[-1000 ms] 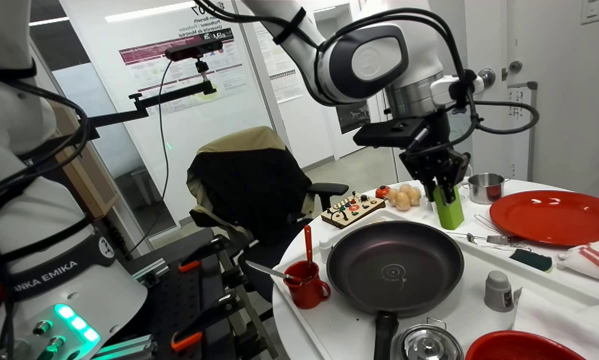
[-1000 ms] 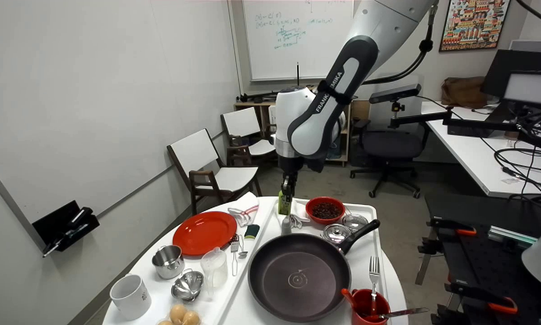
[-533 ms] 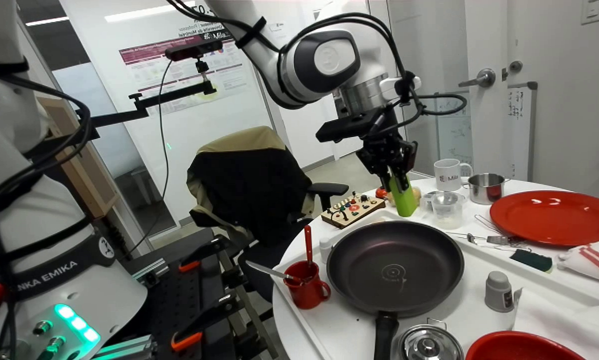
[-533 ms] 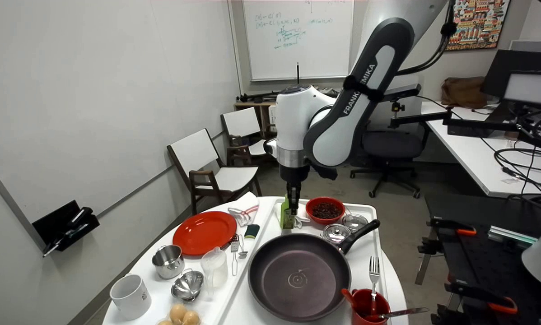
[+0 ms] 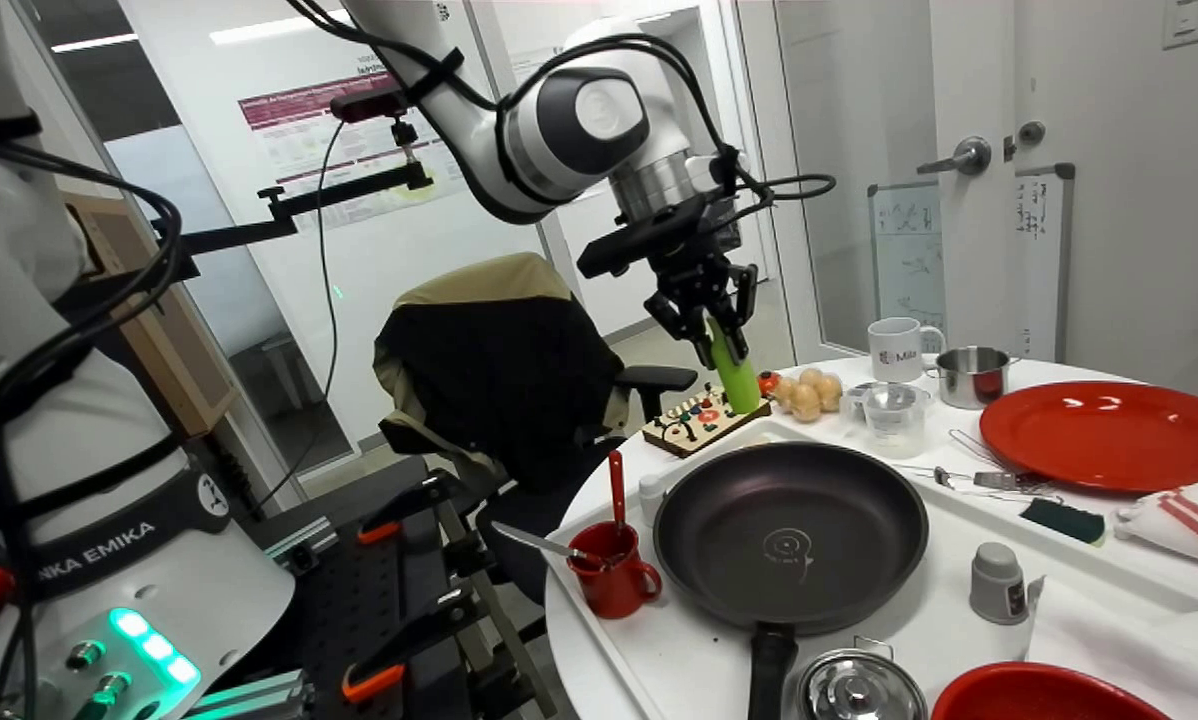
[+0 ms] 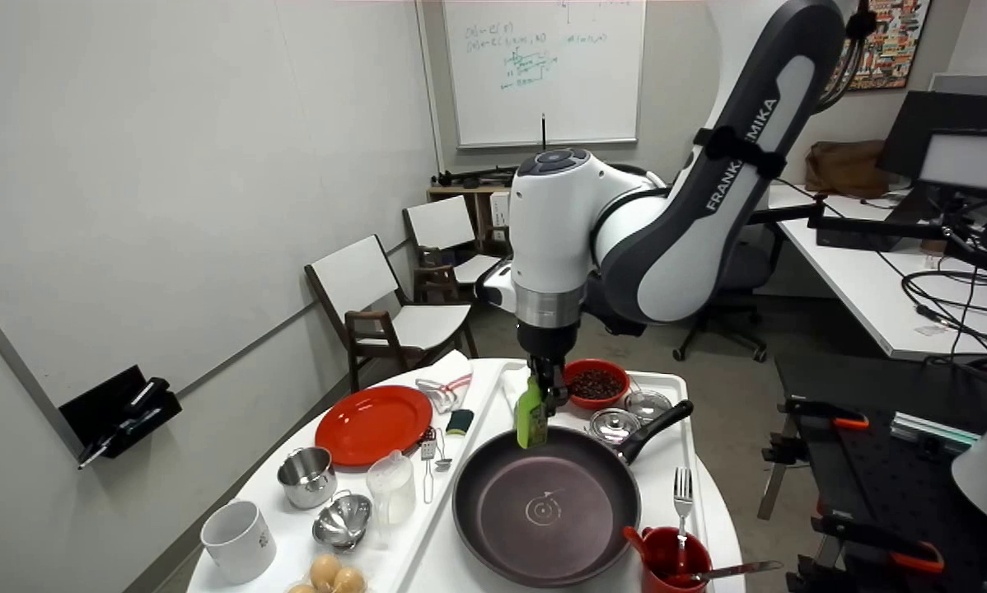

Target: Move the green bottle to the left

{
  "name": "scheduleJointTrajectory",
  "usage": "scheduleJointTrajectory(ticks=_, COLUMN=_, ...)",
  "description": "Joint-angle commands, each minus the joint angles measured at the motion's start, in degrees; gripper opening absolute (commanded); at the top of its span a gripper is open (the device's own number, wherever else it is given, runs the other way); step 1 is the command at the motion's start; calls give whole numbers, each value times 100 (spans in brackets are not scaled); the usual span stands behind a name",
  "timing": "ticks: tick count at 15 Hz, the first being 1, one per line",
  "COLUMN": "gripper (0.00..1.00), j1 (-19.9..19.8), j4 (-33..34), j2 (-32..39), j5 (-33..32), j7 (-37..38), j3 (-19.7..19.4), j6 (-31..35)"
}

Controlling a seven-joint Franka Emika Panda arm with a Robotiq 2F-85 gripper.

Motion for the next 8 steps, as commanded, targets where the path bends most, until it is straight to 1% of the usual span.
scheduleJointTrajectory(ticks=1, gripper=8, j1=-20, j4=-424, j2=-354, j5=-245, j7=-515, j3=212, j6=133)
scheduleJointTrajectory(ticks=2, gripper=8, j1=-55, j4=-466, j2=-375, j5=-225, j7=-673, j3=291, j6=136)
scheduleJointTrajectory(ticks=3, gripper=8, j1=-19, j4=-208, j2=-152, j5=-107, j7=-390, j3=222, j6=3)
scheduleJointTrajectory(ticks=4, gripper=32, j1=-17, j4=-231, j2=-162, j5=-96, j7=-414, j3=251, j6=2)
scheduleJointTrajectory(ticks=8, gripper=32, j1=-44, j4=-224, j2=-147, j5=-93, j7=-410, j3=244, j6=2)
